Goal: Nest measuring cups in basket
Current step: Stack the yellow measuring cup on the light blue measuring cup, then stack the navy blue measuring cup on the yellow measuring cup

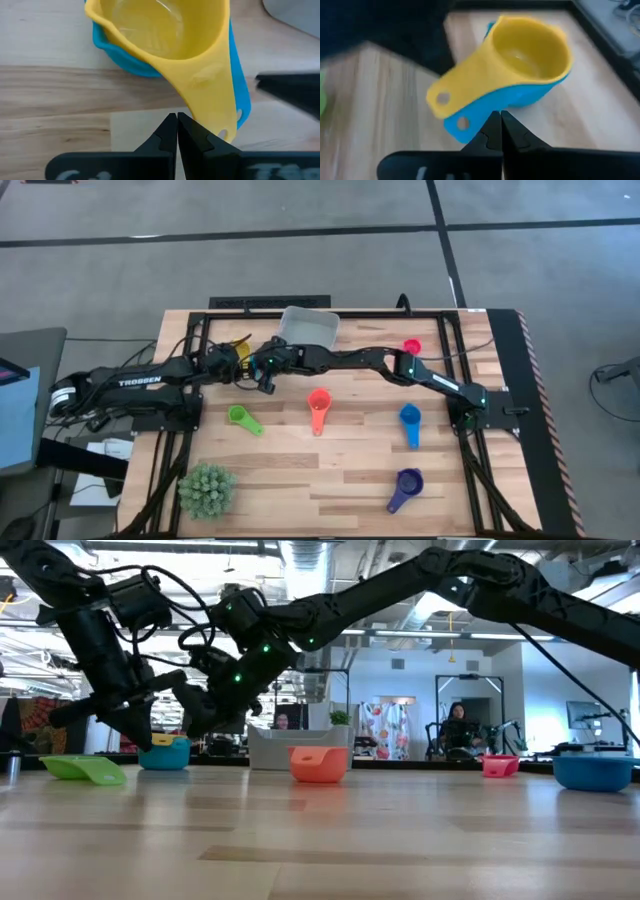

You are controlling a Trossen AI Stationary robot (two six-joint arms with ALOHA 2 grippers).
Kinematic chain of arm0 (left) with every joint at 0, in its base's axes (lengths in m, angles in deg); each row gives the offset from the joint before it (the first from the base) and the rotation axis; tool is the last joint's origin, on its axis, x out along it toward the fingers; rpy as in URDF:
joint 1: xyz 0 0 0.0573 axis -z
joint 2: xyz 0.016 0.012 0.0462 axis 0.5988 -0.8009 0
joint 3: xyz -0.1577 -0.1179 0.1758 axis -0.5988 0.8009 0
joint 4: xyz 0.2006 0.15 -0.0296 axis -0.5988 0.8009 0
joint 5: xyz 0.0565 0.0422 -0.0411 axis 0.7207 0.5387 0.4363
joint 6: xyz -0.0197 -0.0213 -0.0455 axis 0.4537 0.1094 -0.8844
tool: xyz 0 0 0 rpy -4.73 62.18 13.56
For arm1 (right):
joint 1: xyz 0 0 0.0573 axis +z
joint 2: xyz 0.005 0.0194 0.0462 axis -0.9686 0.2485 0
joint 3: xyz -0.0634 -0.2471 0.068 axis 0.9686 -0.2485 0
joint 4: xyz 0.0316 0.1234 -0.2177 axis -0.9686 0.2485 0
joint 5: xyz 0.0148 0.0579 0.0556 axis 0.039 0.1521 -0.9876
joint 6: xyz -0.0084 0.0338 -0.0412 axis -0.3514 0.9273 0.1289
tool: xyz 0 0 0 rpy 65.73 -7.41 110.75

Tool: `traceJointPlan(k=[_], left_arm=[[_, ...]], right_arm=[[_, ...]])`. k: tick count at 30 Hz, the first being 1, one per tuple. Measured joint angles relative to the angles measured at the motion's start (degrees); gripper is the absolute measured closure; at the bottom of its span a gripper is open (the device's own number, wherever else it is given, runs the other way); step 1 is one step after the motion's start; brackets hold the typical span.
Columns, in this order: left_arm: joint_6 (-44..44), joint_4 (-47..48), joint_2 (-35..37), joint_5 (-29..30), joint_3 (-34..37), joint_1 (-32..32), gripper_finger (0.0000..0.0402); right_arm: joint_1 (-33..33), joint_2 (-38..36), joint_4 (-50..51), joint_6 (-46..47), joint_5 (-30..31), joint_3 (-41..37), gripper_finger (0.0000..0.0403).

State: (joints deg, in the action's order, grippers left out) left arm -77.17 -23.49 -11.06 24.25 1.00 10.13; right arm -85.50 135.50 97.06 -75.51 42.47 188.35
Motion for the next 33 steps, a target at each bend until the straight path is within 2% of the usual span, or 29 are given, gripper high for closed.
traceJointPlan(k=[10,15,19,22,27,33], left_arm=[[-1.2,-1.2,-0.8,-1.1,0.0,0.0,0.0401],[-1.5,-1.0,-0.7,-4.0,-0.5,0.0,0.0401],[-0.3,1.8,0.3,-7.0,-2.8,0.2,0.0401],[3.2,8.3,2.6,-9.0,-5.8,0.6,0.0401],[7.2,18.4,7.1,-7.8,-10.0,1.2,0.0401],[8.4,20.3,12.6,-7.6,-11.6,1.2,0.0401]], right_arm=[[-0.1,1.8,1.4,-1.9,-2.8,-0.1,0.0396],[0.1,0.1,6.2,-0.6,0.0,-0.1,0.0397],[-0.5,-4.0,13.6,1.6,0.8,-0.1,0.0389],[-1.4,-8.1,20.2,4.2,0.4,-0.1,0.0378],[-4.3,-13.3,30.5,7.5,-1.6,-0.1,0.0363],[-7.7,-18.9,43.9,10.6,-4.7,-0.2,0.0353]])
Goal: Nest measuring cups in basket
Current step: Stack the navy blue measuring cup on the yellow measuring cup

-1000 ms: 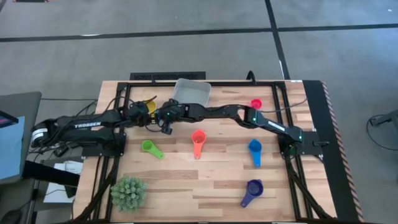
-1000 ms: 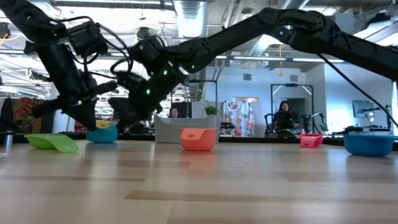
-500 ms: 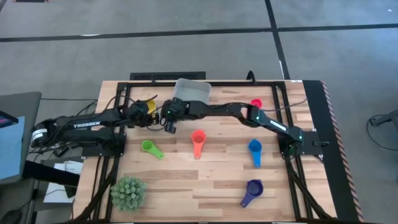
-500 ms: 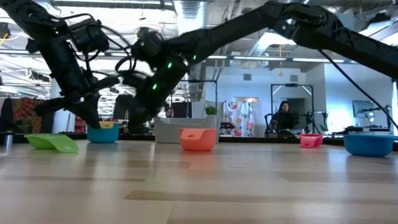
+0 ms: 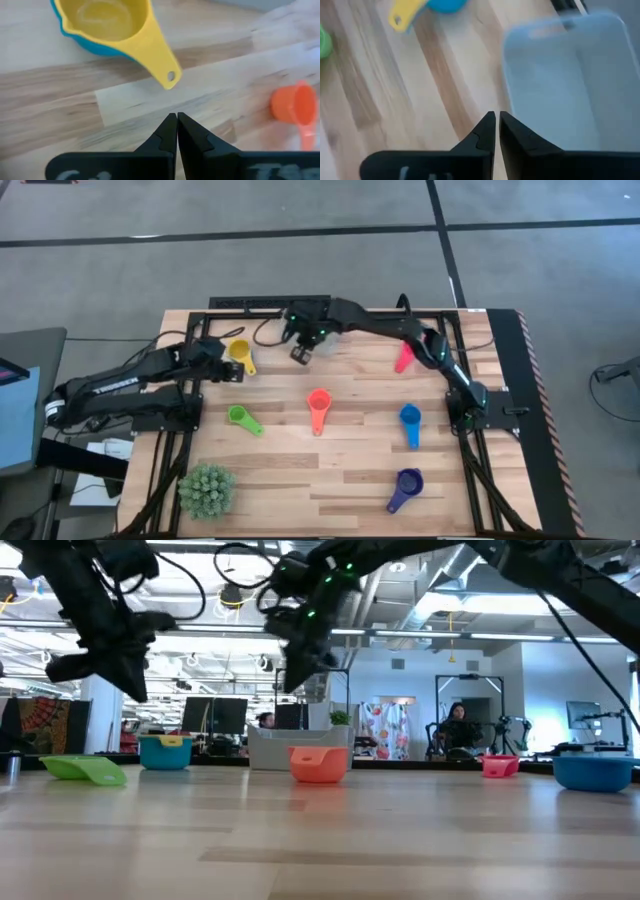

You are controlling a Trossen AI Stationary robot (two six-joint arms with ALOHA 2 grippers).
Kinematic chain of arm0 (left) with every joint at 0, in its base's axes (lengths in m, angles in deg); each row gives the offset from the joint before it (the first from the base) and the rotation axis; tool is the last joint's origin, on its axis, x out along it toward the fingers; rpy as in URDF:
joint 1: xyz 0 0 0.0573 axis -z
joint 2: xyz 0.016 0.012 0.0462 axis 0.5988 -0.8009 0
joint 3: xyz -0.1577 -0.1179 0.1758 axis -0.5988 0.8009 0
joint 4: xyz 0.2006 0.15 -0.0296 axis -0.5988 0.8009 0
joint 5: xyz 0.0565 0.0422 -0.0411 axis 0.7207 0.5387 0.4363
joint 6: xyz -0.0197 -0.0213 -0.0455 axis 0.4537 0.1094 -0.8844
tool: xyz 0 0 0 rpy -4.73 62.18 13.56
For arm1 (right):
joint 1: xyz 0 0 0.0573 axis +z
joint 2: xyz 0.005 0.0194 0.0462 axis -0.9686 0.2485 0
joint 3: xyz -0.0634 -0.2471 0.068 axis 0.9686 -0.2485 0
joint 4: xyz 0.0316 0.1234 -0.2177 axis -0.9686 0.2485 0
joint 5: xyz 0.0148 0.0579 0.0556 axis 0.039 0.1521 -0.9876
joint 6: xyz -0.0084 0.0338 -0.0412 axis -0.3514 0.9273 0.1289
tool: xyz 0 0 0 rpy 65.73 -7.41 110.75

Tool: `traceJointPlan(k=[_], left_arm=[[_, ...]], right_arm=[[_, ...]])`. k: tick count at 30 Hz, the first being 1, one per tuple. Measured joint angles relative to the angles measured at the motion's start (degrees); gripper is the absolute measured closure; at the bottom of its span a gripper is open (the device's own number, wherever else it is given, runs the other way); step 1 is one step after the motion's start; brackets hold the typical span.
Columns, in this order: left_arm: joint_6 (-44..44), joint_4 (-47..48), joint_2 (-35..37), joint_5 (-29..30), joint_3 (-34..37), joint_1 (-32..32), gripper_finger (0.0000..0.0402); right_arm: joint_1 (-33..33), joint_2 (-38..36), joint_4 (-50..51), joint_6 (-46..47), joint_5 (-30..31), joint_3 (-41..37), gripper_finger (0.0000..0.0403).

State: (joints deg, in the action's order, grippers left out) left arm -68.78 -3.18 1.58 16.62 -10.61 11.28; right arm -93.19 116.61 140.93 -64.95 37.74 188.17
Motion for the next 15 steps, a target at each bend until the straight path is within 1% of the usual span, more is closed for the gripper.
traceJointPlan(k=[2,4,8,10,12,15], left_arm=[[-0.2,0.1,1.7,0.1,0.0,0.2,0.0401],[-0.3,0.2,3.5,1.2,0.0,1.1,0.0401],[-0.1,0.0,6.2,4.1,0.0,4.0,0.0401],[1.0,-0.3,6.7,5.6,0.0,5.8,0.0401],[3.0,-0.9,6.8,6.5,0.0,7.4,0.0401],[6.5,-2.7,6.3,6.8,0.3,9.1,0.0401]], right_arm=[[-0.1,-2.5,4.0,1.0,-0.1,-2.4,0.0353],[0.4,-6.2,4.4,3.3,-0.8,-7.8,0.0355],[2.8,-17.4,-1.0,11.9,-1.9,-23.9,0.0364],[4.9,-23.2,-4.1,18.4,-1.8,-32.2,0.0368],[7.5,-28.6,-6.7,26.8,-1.2,-39.2,0.0372],[12.5,-35.2,-5.9,40.2,0.5,-47.1,0.0373]])
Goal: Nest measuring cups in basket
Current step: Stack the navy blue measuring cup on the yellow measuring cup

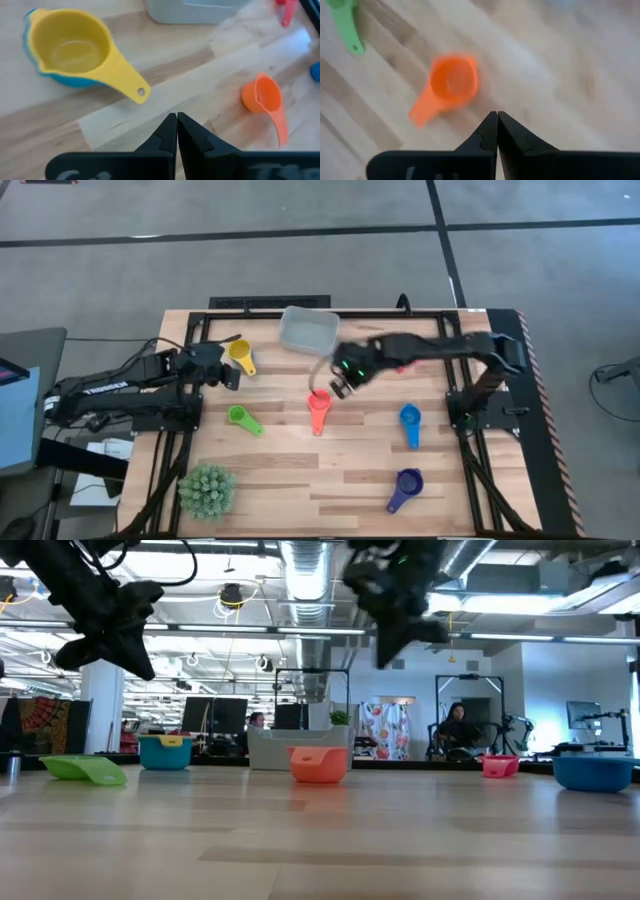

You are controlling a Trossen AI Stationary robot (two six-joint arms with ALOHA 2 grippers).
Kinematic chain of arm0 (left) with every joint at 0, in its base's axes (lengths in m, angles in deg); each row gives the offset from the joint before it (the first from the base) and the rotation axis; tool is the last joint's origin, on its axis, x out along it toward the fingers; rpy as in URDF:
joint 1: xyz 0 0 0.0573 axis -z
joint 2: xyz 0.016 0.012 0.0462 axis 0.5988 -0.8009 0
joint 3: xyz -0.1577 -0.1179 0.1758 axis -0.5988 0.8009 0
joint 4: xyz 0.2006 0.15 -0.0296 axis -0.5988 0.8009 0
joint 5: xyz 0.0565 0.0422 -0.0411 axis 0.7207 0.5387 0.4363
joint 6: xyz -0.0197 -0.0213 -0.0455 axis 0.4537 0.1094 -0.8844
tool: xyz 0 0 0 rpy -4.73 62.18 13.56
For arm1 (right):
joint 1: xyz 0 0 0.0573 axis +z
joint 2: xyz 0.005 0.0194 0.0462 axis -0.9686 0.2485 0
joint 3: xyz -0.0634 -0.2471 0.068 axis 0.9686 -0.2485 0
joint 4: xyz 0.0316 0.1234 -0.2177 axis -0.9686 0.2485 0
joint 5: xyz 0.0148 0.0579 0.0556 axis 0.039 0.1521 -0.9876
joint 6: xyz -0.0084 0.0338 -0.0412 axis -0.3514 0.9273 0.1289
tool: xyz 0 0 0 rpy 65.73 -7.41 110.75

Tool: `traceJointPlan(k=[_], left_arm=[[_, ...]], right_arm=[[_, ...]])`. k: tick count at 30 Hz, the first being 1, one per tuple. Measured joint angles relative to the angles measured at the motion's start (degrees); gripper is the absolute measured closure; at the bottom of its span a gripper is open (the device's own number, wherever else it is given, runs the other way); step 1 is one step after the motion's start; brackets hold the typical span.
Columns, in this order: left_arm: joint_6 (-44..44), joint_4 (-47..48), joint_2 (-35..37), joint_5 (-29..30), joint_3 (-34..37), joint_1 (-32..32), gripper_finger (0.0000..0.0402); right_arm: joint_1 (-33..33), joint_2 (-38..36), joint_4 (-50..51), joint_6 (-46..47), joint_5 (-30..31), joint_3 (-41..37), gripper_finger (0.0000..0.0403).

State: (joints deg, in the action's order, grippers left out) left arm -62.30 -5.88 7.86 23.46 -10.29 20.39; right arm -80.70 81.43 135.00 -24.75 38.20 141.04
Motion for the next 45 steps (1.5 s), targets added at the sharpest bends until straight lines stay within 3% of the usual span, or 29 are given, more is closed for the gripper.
traceJointPlan(k=[6,14,18,23,32,41,45], left_arm=[[6.2,-5.6,-1.0,0.2,1.9,0.4,0.0392],[7.5,-9.2,-2.3,-1.6,2.0,0.5,0.0341],[8.4,-12.6,-3.2,-2.0,2.1,0.5,0.0319],[8.1,-16.1,-5.2,-5.3,2.0,0.5,0.0305],[2.9,-16.9,-9.2,-8.1,2.0,1.2,0.0301],[-0.2,-18.5,-11.1,-8.1,2.0,3.7,0.0301],[-1.4,-18.3,-10.8,-9.3,2.0,4.1,0.0301]], right_arm=[[15.2,-6.9,8.0,26.2,1.0,-8.7,0.0334],[34.6,-6.9,18.4,58.5,-0.8,-9.5,0.0219],[40.2,-6.8,13.8,67.1,-3.4,-13.6,0.0181],[46.1,-7.1,3.7,77.0,-4.2,-19.3,0.0179],[52.6,-7.0,0.8,80.6,-5.7,-23.0,0.0206],[52.6,-7.0,-12.5,79.4,-5.2,-31.8,0.0249],[51.6,-7.0,-14.0,77.6,-5.0,-32.9,0.0291]])
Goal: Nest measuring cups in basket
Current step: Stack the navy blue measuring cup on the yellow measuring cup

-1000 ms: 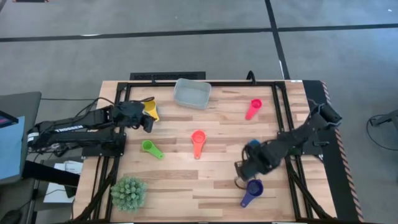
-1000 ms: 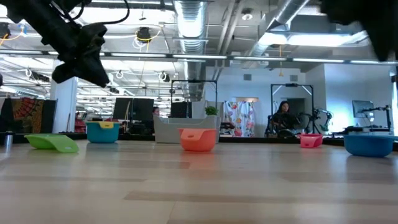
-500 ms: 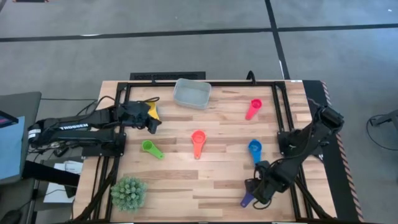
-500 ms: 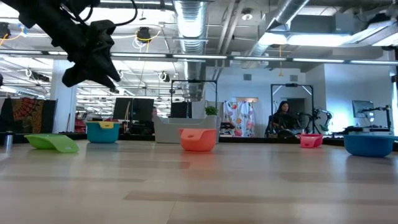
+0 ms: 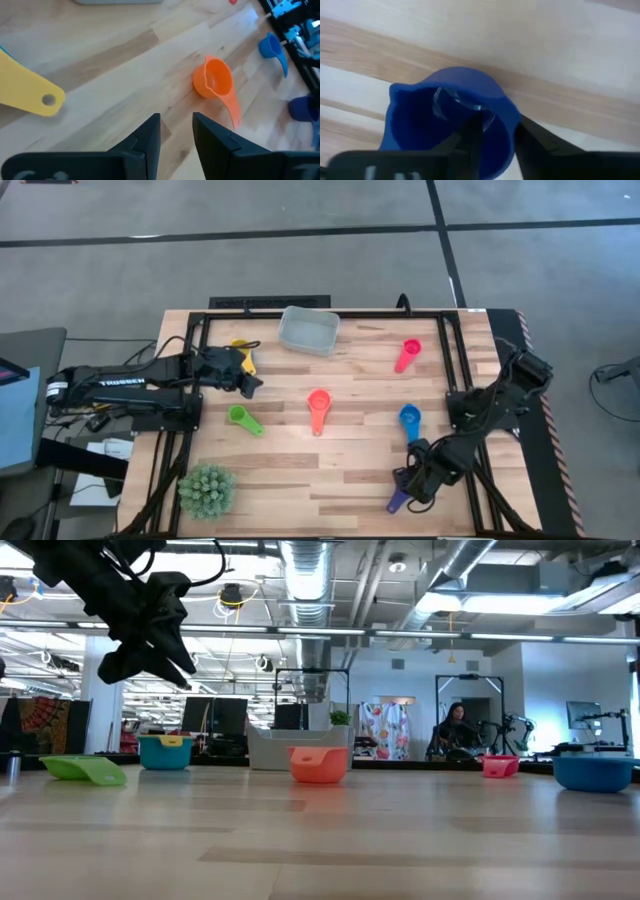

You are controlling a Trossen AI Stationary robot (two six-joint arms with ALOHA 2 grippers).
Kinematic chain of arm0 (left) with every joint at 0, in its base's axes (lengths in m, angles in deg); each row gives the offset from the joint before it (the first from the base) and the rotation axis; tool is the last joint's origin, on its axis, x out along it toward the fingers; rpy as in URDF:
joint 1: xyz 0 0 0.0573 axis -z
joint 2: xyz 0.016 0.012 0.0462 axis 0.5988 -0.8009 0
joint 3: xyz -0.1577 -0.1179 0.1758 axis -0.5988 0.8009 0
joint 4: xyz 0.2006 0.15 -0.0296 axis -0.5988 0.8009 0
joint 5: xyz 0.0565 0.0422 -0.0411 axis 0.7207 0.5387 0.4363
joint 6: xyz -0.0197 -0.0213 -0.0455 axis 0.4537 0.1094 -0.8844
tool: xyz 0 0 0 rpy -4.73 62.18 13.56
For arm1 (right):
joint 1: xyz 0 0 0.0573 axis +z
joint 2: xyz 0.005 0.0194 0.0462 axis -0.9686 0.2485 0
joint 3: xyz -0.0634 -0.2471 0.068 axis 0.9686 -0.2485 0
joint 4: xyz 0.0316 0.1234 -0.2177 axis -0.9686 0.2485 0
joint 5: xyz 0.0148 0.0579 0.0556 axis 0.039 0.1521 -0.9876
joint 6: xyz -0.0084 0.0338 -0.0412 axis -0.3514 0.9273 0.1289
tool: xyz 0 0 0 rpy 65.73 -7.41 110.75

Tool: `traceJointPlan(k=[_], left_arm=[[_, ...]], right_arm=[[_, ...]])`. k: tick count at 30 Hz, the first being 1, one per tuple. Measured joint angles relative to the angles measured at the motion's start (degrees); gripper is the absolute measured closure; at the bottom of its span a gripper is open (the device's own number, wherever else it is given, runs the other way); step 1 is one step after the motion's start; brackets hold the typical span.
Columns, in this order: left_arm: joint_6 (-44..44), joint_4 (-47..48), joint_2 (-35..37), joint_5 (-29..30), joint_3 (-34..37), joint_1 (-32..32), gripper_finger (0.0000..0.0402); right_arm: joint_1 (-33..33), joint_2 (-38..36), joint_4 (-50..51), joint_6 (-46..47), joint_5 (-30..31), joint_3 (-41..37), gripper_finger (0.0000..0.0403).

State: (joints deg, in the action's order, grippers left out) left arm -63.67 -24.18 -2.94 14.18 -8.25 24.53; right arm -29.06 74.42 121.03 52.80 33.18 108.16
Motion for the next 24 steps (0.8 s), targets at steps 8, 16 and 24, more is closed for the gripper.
traceJointPlan(k=[8,16,24], left_arm=[[-0.1,0.5,1.9,-1.4,0.0,0.3,0.0301],[3.3,1.1,7.2,-1.3,0.0,-0.1,0.0301],[4.6,1.8,12.3,0.0,0.0,-3.5,0.0301]], right_arm=[[-8.6,0.0,4.0,-20.2,0.2,5.0,0.0383],[-24.6,0.0,5.5,-45.3,2.1,10.6,0.0392],[-38.9,0.0,3.0,-63.3,6.9,16.4,0.0396]])
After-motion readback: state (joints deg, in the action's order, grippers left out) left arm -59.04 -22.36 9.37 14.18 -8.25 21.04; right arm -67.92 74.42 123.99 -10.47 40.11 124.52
